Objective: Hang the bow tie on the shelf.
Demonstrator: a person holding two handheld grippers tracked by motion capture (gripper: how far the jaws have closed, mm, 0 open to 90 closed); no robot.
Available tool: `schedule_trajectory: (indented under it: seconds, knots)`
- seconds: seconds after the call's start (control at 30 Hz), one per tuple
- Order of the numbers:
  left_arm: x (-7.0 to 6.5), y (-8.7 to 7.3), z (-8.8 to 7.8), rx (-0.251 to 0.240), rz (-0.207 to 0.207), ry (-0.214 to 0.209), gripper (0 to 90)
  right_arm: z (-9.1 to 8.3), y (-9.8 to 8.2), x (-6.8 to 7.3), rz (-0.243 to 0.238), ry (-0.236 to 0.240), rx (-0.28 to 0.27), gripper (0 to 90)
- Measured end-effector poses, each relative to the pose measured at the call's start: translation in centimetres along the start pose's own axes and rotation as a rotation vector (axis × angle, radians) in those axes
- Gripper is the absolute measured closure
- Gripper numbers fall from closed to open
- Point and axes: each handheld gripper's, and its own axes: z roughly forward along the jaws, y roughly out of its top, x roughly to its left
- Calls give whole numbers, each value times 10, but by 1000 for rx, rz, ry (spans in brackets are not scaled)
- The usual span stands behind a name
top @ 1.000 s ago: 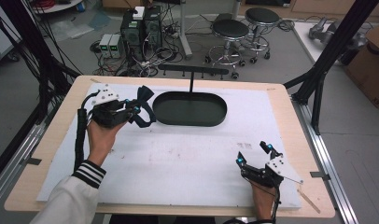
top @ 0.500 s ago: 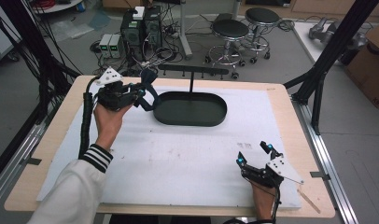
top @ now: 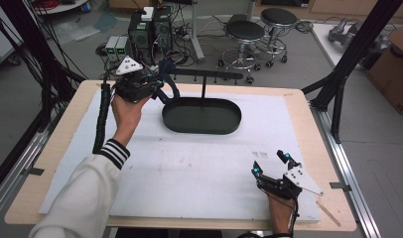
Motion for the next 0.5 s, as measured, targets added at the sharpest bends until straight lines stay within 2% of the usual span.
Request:
schedule_trajectory:
  seconds: [0.17, 0.37, 0.5]
  knots:
    - [1, 5, 9, -2, 19, 16, 747, 0, 0, 0, -2, 0, 0, 83]
    - [7, 9, 25, -13, 0, 47, 747, 0, 0, 0, 2, 1, -2, 83]
    - [6, 12, 35, -19, 9, 60, 747, 0, 0, 0, 6, 0, -1, 82]
